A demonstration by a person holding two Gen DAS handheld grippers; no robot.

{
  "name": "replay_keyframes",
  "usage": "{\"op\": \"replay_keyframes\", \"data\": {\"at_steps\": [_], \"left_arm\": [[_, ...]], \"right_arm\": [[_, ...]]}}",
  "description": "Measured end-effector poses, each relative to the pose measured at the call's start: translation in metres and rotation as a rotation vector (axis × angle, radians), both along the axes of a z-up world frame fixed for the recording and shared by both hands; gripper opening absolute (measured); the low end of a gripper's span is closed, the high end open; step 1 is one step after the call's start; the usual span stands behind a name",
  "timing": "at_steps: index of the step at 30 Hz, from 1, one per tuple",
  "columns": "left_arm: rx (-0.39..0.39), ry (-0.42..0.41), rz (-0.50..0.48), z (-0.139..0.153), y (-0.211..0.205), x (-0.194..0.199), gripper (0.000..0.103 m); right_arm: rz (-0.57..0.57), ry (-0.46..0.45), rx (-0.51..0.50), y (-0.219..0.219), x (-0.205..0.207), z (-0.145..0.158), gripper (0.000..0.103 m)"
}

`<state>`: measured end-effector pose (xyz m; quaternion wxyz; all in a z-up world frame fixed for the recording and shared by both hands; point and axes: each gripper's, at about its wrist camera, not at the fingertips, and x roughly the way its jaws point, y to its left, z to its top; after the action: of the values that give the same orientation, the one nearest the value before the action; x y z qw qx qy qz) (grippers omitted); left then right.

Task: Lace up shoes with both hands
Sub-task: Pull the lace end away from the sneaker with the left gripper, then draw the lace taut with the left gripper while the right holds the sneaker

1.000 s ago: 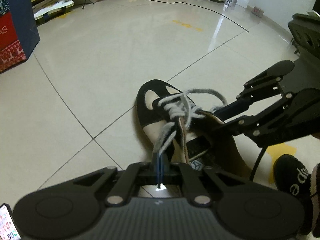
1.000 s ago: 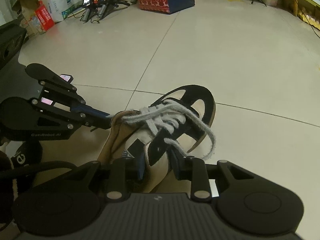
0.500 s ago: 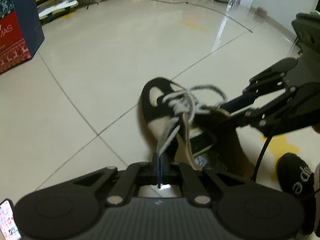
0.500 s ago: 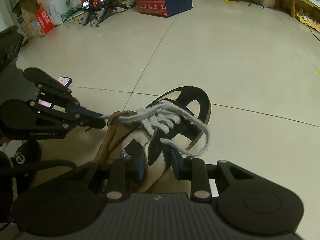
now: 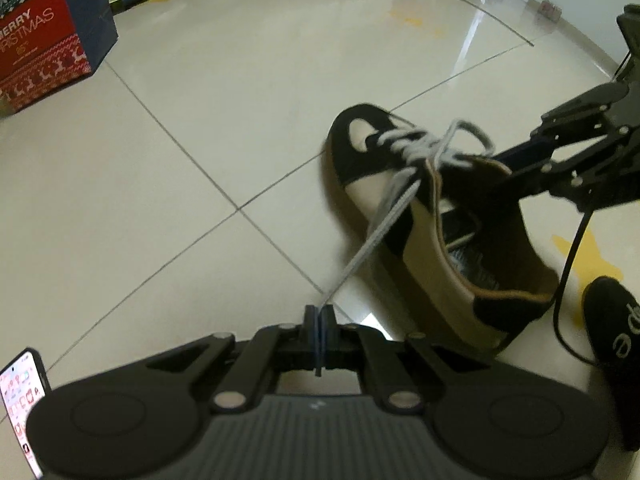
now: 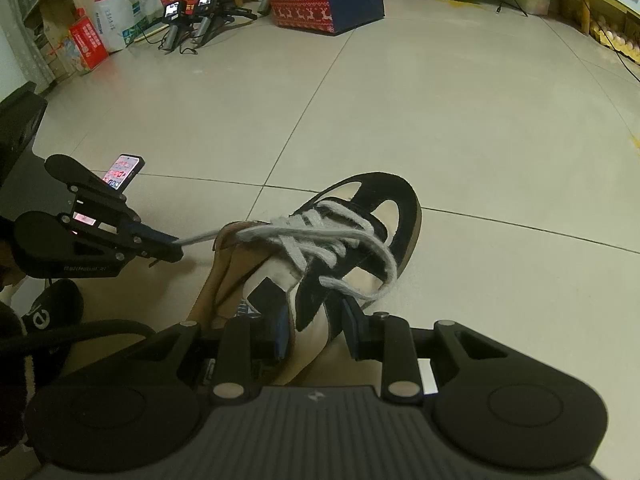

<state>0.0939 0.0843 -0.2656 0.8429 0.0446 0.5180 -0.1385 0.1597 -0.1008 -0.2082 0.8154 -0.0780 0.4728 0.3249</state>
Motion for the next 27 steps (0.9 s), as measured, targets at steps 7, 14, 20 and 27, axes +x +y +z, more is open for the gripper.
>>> {"op": "replay_keyframes", "data": {"at_steps": [7, 14, 20, 27], "left_arm": [[0.025, 0.048, 0.018, -0.005, 0.009, -0.002, 0.002], [0.038, 0.086, -0.042, 0.002, 0.002, 0.003, 0.004], [-0.008, 0.023, -0.096, 0.023, -0.002, 0.009, 0.023], [-0.026, -0.059, -0.181, 0.035, -0.019, 0.024, 0.029]], "right_arm": [[0.001, 0.000, 0.000, 0.000, 0.000, 0.000, 0.030], [-0.003, 0.007, -0.008, 0.002, 0.002, 0.000, 0.030], [-0.005, 0.018, -0.013, 0.002, 0.004, -0.001, 0.032], [-0.005, 0.021, -0.026, 0.004, 0.004, -0.002, 0.032]]}}
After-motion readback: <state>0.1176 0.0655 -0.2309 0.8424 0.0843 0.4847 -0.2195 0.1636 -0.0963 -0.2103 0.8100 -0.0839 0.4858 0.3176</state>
